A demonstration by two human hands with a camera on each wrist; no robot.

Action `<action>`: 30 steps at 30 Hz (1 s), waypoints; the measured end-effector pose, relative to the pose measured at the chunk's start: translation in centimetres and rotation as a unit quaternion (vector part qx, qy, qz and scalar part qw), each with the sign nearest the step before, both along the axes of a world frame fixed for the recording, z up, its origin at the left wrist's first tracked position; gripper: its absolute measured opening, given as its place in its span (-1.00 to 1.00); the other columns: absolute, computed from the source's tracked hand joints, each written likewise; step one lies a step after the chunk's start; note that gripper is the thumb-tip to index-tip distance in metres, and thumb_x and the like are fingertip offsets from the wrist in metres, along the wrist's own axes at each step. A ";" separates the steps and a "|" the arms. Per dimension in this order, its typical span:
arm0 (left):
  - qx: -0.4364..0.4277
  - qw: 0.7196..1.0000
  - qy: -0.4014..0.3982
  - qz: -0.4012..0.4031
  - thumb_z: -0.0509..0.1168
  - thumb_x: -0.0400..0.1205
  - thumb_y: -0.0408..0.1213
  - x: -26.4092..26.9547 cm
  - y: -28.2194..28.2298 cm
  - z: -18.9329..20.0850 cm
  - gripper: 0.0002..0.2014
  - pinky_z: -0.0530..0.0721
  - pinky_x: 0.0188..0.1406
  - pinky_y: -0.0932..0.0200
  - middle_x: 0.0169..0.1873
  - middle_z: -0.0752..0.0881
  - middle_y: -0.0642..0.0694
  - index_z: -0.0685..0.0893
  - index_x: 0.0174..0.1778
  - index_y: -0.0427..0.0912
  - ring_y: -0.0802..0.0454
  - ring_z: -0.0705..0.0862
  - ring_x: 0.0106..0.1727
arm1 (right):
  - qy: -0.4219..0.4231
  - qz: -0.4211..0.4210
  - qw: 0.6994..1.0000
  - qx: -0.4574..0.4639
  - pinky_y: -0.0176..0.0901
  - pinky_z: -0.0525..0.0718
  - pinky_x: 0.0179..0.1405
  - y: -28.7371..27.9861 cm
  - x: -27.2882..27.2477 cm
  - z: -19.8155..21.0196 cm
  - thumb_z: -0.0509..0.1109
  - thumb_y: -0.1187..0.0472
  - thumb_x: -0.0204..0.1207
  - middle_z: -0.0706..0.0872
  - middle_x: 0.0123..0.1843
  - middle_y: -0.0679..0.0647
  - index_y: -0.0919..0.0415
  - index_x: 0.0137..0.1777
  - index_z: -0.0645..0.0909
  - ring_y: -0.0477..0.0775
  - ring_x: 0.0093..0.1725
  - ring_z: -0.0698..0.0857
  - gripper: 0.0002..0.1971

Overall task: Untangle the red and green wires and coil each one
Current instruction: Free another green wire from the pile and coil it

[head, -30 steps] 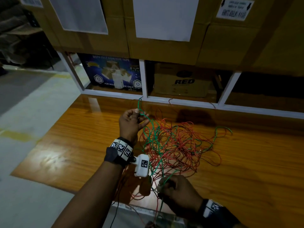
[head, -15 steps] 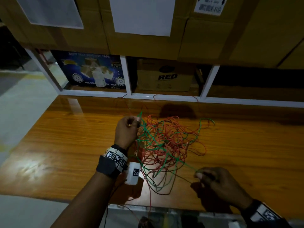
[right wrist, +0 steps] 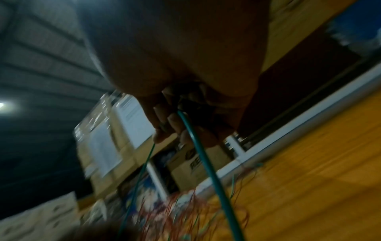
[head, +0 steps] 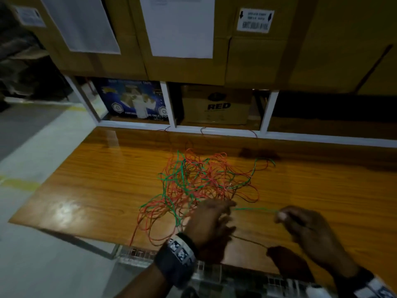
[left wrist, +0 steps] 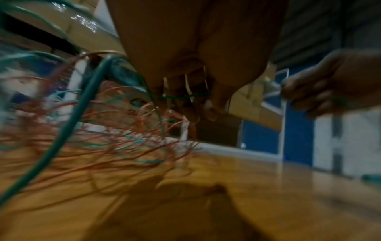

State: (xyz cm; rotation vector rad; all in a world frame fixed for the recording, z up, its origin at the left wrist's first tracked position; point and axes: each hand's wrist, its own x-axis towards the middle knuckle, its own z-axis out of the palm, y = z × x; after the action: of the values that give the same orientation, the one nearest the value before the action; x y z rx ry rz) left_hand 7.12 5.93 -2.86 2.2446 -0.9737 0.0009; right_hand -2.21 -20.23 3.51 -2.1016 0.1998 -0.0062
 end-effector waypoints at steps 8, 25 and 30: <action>0.000 0.991 -0.066 0.117 0.46 0.55 0.07 1.6 2.2 -0.2 -0.64 0.62 -0.04 0.24 -0.13 0.85 0.06 0.76 0.26 0.14 0.13 0.76 -0.06 | 0.066 -0.056 0.995 -0.042 -0.04 0.60 -0.19 -8.4 -6.0 1.9 0.41 -0.02 0.61 0.79 -0.36 -0.12 -0.11 -0.25 0.85 -0.11 -0.34 0.72 -0.75; -0.263 0.934 0.234 0.065 0.65 0.42 -0.29 -2.4 -3.6 7.3 -0.69 0.84 -0.15 -0.17 -0.24 0.89 -0.18 0.71 -0.05 -0.31 -0.13 0.90 -0.16 | -0.167 0.075 0.983 -0.032 -0.42 0.65 -0.26 2.9 0.6 2.4 0.58 0.05 0.58 0.83 -0.02 -0.25 -0.03 0.10 0.86 -0.27 -0.04 0.76 -0.86; -0.231 0.952 0.191 0.060 0.66 0.46 -0.32 -2.0 -2.5 7.3 -0.83 0.85 -0.09 -0.11 -0.16 0.89 -0.05 0.85 -0.10 -0.18 0.00 0.88 -0.11 | -0.148 0.068 0.986 -0.025 -0.43 0.62 -0.27 2.8 1.4 2.3 0.59 0.18 0.58 0.79 -0.23 -0.23 0.00 -0.12 0.83 -0.20 -0.19 0.77 -0.94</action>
State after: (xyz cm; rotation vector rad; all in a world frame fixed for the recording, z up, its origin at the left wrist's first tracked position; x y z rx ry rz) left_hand 5.08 3.43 4.40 1.7770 -0.5567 -0.1351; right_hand -0.81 -17.42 5.82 -2.1299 -0.1238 -0.2414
